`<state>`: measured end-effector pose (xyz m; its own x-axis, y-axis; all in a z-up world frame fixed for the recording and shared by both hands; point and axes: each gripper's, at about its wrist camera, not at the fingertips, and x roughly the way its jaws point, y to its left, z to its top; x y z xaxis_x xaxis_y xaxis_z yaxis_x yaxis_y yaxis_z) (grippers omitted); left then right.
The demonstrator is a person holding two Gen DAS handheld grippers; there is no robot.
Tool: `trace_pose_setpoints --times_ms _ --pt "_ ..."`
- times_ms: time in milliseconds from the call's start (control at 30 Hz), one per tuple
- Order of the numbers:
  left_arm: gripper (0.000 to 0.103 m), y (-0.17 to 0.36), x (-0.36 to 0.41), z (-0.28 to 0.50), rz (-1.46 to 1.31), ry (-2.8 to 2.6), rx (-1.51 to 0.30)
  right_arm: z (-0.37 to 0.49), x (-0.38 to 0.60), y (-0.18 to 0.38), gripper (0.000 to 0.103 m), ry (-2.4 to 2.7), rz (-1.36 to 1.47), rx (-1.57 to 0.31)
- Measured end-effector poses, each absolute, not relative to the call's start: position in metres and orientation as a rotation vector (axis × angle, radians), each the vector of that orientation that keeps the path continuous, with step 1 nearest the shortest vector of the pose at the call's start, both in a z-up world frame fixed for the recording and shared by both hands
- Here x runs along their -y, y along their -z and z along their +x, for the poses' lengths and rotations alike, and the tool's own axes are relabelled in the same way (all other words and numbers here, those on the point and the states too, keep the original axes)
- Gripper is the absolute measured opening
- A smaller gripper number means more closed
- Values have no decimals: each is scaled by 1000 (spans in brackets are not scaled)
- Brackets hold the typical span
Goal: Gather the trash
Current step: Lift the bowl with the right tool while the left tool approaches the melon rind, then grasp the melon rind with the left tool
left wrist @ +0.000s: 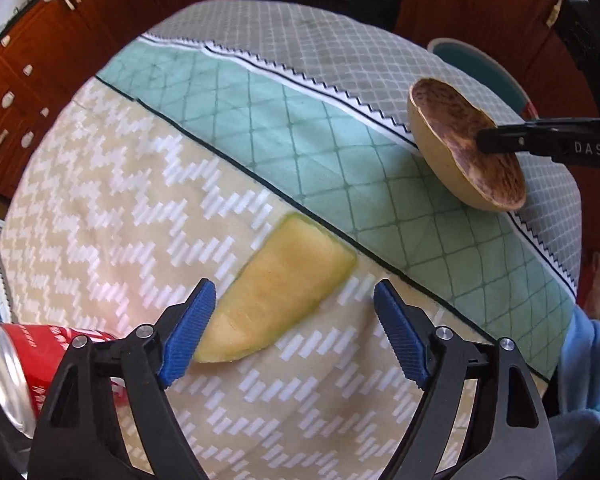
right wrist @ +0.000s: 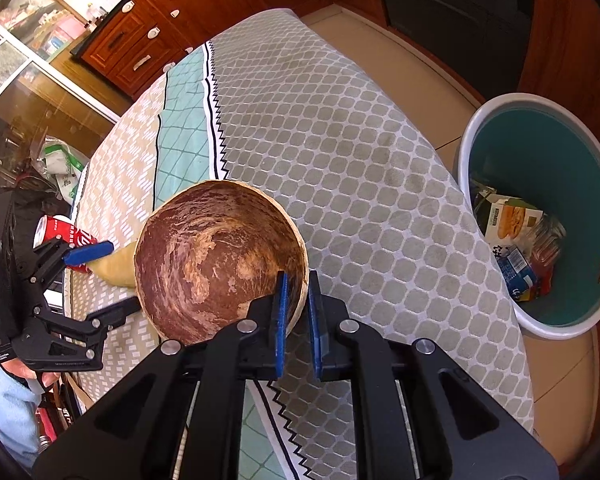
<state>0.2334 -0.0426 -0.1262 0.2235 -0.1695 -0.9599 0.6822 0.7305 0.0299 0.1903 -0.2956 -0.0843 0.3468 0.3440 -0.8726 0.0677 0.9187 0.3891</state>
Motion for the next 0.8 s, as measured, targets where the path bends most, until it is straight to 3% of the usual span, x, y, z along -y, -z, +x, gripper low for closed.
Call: trace_pose_setpoints --times_ms 100,233,267,400,500,800 --pt "82 131 47 220 493 640 -1205 192 297 85 9 -189 394 -1208" --pt "53 128 47 218 430 617 -1185 195 299 86 9 -195 391 -1205" --pt "52 128 44 223 398 601 -1194 195 298 86 9 -197 390 -1207" --pt "52 128 35 245 251 513 -1243 196 299 86 10 -202 390 -1207" --pt "69 121 31 250 177 475 -1250 196 298 86 11 -206 390 -1208" --pt "74 112 24 264 -65 322 -1296 196 297 86 12 -215 389 -1202"
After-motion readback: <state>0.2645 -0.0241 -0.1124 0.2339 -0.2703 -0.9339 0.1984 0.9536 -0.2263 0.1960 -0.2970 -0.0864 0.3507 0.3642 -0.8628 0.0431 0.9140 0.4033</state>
